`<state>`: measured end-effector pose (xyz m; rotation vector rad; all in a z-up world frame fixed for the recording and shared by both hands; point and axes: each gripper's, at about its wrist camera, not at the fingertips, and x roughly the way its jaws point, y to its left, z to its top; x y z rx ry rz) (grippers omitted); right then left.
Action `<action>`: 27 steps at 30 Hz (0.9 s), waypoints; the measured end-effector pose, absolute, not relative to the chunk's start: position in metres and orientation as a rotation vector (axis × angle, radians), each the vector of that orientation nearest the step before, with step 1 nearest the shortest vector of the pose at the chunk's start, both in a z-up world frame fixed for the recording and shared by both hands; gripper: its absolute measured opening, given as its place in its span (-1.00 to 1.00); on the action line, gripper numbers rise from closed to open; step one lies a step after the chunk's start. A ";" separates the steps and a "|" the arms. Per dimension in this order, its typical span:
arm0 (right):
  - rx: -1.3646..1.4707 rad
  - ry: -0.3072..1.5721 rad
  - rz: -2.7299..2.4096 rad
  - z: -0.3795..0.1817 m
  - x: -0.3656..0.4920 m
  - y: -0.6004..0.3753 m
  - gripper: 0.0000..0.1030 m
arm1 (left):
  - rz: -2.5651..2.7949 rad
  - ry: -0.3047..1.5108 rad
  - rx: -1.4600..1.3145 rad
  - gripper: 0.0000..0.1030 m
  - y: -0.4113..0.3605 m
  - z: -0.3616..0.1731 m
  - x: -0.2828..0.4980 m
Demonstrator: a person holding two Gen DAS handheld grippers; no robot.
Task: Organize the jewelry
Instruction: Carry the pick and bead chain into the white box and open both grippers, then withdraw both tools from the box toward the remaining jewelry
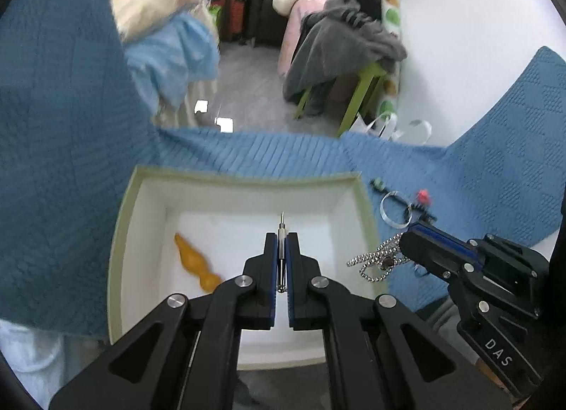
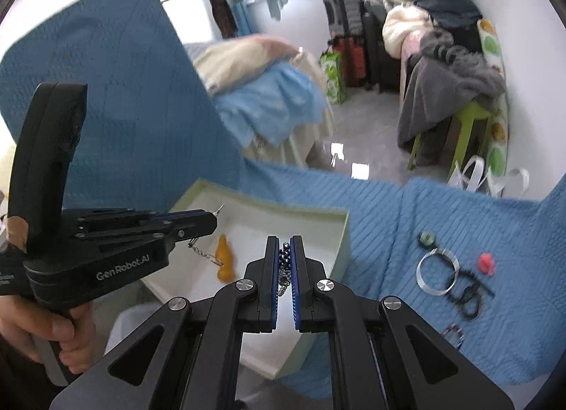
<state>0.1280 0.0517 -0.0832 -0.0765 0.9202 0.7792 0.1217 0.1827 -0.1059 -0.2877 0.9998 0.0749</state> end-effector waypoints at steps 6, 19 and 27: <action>-0.113 1.005 0.817 -0.118 0.117 0.068 -0.91 | 0.081 1.076 -0.296 -0.93 0.196 -0.143 0.110; -0.169 1.115 0.828 -0.160 0.114 0.085 -0.88 | 0.108 1.135 -0.366 -0.91 0.221 -0.175 0.107; -0.127 1.053 0.868 -0.139 0.116 0.075 -0.49 | 0.143 1.087 -0.385 0.05 0.230 -0.158 0.099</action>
